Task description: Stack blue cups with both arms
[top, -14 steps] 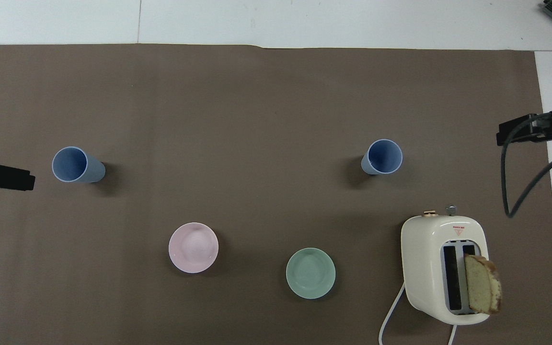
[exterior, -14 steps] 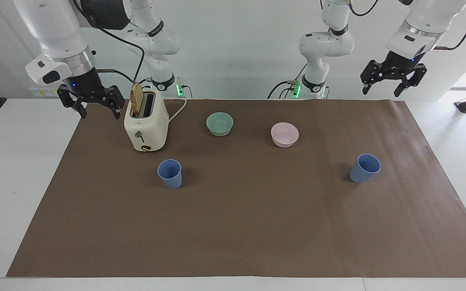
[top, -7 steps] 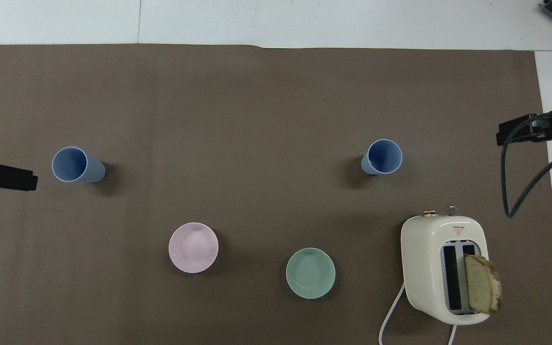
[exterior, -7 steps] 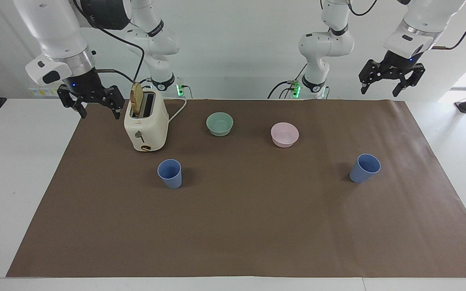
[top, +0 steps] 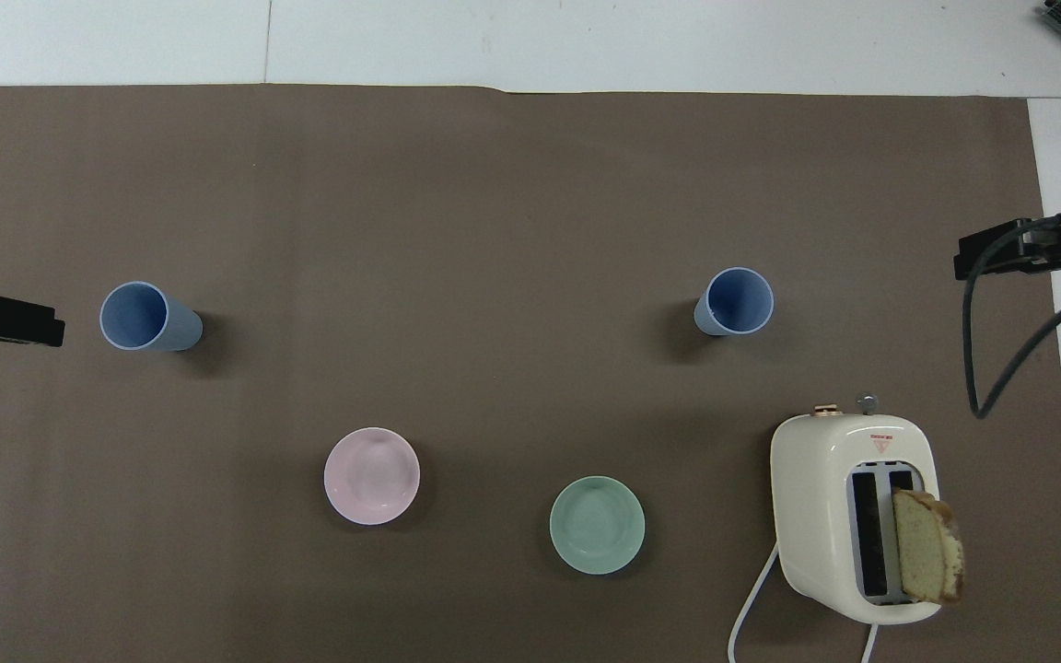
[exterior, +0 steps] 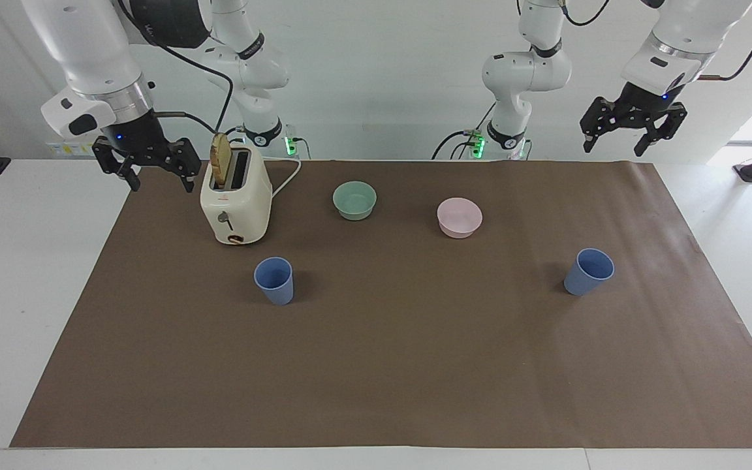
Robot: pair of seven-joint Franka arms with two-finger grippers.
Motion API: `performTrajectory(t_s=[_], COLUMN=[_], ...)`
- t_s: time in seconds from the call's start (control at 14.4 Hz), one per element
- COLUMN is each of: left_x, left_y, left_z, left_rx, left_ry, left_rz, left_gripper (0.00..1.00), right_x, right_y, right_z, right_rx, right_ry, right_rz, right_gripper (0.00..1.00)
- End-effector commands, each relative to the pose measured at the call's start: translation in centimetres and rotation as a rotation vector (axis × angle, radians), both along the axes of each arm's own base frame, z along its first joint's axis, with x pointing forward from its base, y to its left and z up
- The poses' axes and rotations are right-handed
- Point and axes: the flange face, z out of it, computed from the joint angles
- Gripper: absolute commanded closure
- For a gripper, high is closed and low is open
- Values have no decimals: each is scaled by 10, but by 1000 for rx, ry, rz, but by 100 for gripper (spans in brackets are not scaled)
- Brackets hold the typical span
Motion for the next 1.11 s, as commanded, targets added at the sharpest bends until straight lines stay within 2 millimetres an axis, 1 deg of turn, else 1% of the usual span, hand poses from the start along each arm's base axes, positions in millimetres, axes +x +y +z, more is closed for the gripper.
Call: performTrajectory(t_s=[0.0,0.07,0.14,0.21,0.28,0.42,0.49,0.69,0.97,1.04], left_x=[12,17,21,25,28,36,40,45,50,52], left_y=[17,26,30,36,45,62,68,71,73,76], left_z=[-32,-44,-59,-79,-96,-127,-138,-176,-221,-227], left_rx=[-7,-7,-8,-8,-9,-11,-12,-14,-34,-36], left_ry=[17,3,-8,-9,0,27,18,25,10,4], left_rz=[31,46,54,77,94,121,132,198,250,256], left_gripper=[0,0,0,0,0,0,0,0,0,0], right_x=[-4,-5,-4,-4,-4,-4,-4,-4,-4,-4], right_y=[-2,-2,-2,-2,-2,-2,-2,-2,-2,-2], right_z=[2,3,2,2,2,2,2,2,2,2], right_rx=[10,9,10,10,10,10,10,10,10,10], right_ry=[-11,-11,-11,-11,-11,-11,-11,-11,-11,-11], right_rz=[6,6,6,6,6,6,6,6,6,6], right_gripper=[0,0,0,0,0,0,0,0,0,0])
